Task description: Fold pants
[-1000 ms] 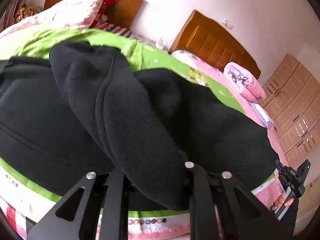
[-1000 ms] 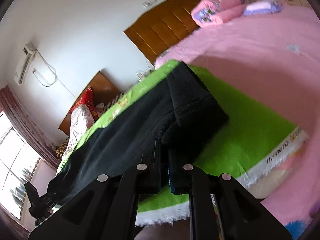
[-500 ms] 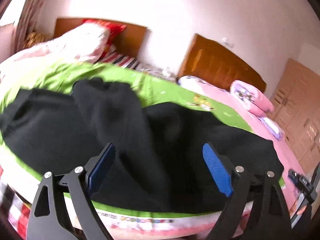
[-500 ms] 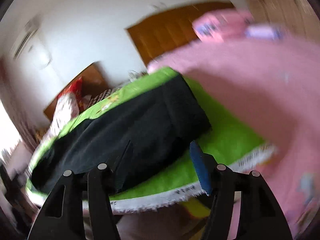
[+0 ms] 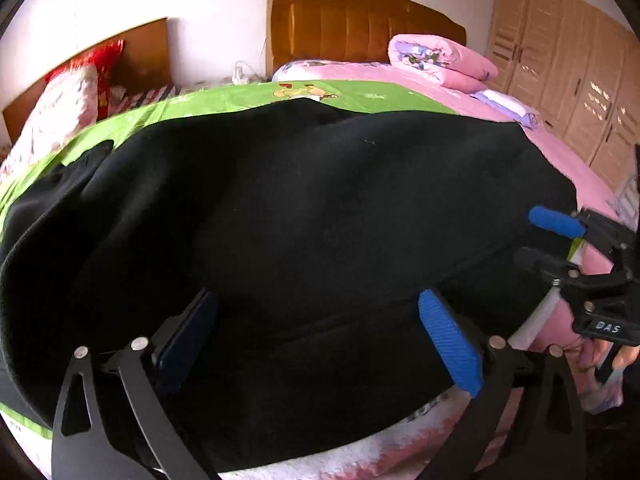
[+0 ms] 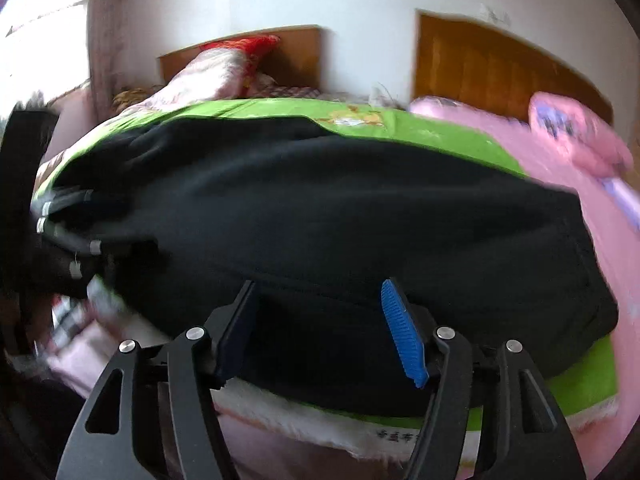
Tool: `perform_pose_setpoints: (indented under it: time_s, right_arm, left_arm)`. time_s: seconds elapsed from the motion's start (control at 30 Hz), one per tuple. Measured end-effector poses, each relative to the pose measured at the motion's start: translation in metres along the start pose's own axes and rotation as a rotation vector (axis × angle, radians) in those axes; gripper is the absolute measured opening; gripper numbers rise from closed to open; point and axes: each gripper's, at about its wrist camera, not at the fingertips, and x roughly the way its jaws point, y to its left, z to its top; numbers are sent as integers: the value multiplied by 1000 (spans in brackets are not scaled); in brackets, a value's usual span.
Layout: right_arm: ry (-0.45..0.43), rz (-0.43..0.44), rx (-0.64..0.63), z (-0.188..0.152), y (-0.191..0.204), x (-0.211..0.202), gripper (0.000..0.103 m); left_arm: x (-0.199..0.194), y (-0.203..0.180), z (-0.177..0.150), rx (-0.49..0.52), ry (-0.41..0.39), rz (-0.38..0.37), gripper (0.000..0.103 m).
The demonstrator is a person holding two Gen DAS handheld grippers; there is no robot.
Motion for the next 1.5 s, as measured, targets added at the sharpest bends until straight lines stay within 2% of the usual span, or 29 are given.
perform_pose_setpoints:
  time_s: [0.07, 0.17, 0.23, 0.3, 0.33, 0.4, 0.5, 0.53, 0.63, 0.7, 0.77, 0.83, 0.9, 0.97, 1.03, 1.07, 1.1, 1.17, 1.27, 1.37, 1.43, 1.5]
  right_arm:
    - [20, 17, 20, -2, -8, -5, 62]
    - [78, 28, -7, 2, -8, -9, 62]
    - [80, 23, 7, 12, -16, -14, 63]
    - [39, -15, 23, 24, -24, -21, 66]
    - [18, -43, 40, 33, -34, -21, 70]
    - [1, -65, 83, 41, -50, -15, 73]
    - [58, -175, 106, 49, -73, 14, 75]
    - [80, -189, 111, 49, -79, 20, 76]
    - [187, -216, 163, 29, -99, 36, 78]
    - [131, -152, 191, 16, -107, 24, 79]
    - [106, -112, 212, 7, -111, 11, 79]
    - [112, -105, 214, 8, -112, 8, 79]
    - [112, -125, 221, 19, -115, 9, 79]
    - [61, -163, 238, 28, -118, 7, 81]
    - [53, -135, 277, 30, -124, 12, 85]
    - [88, -129, 296, 26, -127, 20, 87]
    - [133, -138, 278, 19, -126, 31, 88]
    - [113, -185, 185, 17, -115, 35, 89]
    - [106, -175, 233, 18, -115, 25, 89]
    - [47, -200, 260, 29, -111, 10, 89]
    - [-9, -163, 252, 37, -99, -3, 89]
    - [-48, -119, 222, 47, -81, -9, 89]
  left_arm:
    - [2, 5, 0, 0, -3, 3, 101]
    - [-1, 5, 8, -27, 44, 2, 101]
    - [-12, 0, 32, -45, 50, -63, 101]
    - [-21, -7, 71, -36, 7, -95, 101]
    - [-16, -13, 91, -24, 16, -110, 101]
    - [6, -24, 123, 3, 66, -170, 101]
    - [80, -27, 163, -75, 212, -255, 101]
    - [101, -26, 170, -93, 236, -262, 100]
    - [150, -22, 173, -122, 290, -189, 100]
    - [159, -23, 178, -99, 235, -150, 101]
    - [163, -26, 181, -102, 236, -120, 101]
    - [165, -33, 182, -93, 238, -71, 101]
    - [167, -46, 177, -30, 228, 5, 101]
    - [168, -52, 173, 1, 212, 45, 101]
    - [168, -51, 173, -9, 209, 43, 101]
    - [168, -48, 173, -18, 206, 31, 101]
    - [166, -45, 173, -30, 199, 13, 101]
    - [163, -38, 173, -43, 191, -13, 101]
    - [133, -31, 171, -77, 148, -15, 101]
    - [63, -11, 163, -106, -12, -53, 101]
    - [6, 20, 149, -162, -126, -82, 101]
    - [-38, 61, 130, -224, -200, -62, 101]
